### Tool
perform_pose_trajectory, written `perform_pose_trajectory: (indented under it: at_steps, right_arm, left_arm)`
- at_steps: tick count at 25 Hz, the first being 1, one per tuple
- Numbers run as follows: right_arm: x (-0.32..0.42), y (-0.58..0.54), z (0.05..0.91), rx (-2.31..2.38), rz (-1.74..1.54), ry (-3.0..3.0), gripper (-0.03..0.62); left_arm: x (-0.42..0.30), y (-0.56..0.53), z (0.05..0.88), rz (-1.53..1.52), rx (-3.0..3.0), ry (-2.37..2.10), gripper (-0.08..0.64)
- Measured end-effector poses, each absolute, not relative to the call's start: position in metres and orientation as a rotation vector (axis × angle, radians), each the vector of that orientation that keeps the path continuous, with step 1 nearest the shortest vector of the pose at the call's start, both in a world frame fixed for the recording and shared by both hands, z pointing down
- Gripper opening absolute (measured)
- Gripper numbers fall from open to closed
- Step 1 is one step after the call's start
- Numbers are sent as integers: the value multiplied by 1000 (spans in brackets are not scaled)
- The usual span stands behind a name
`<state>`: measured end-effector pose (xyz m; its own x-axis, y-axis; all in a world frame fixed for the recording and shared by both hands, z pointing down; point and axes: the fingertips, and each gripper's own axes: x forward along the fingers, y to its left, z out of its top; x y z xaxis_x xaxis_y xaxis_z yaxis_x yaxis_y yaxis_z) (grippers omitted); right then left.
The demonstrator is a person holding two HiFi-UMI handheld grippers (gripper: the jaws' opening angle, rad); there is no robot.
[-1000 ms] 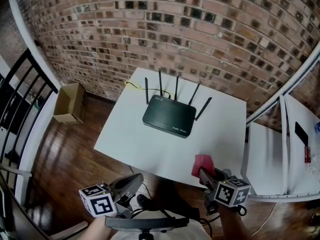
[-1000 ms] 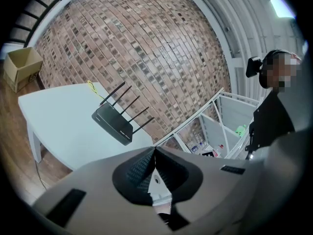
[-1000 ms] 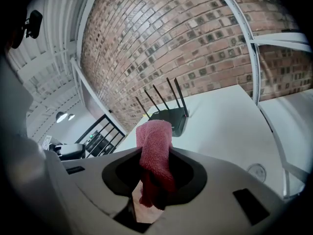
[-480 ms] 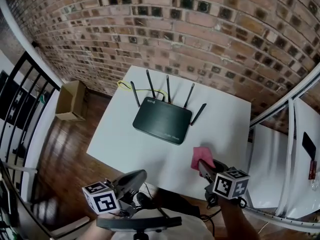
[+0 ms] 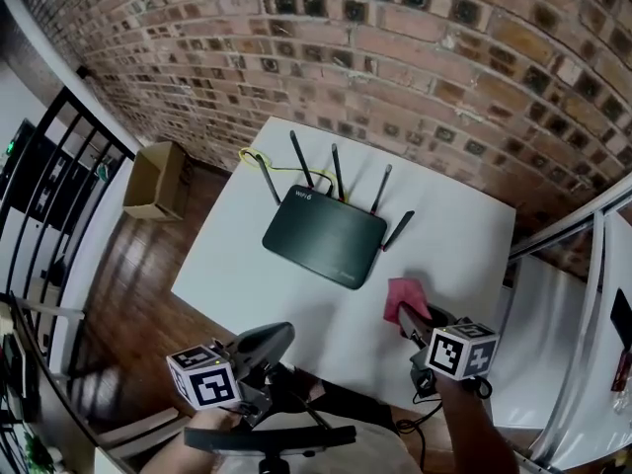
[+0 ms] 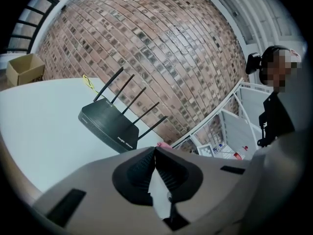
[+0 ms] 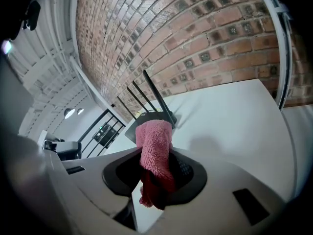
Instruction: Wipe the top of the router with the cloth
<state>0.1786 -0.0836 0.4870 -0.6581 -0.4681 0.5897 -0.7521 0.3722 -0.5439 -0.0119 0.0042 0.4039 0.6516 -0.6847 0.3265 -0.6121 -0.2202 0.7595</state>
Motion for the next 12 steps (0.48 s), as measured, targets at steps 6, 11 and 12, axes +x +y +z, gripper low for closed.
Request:
perform_pose_trajectory:
  at_steps: [6, 11, 12]
  right_arm:
    - [189, -109, 496, 1098, 1155, -2293, 132]
    - [194, -128, 513, 1106, 1127, -2269, 132]
    - [196, -133, 517, 1101, 1111, -2264, 130]
  left_arm:
    - [-6, -8, 418, -77, 1903, -1007, 3]
    - [2, -25, 426, -68, 1914, -976, 3]
    - [5, -27, 428, -63, 1914, -969, 3]
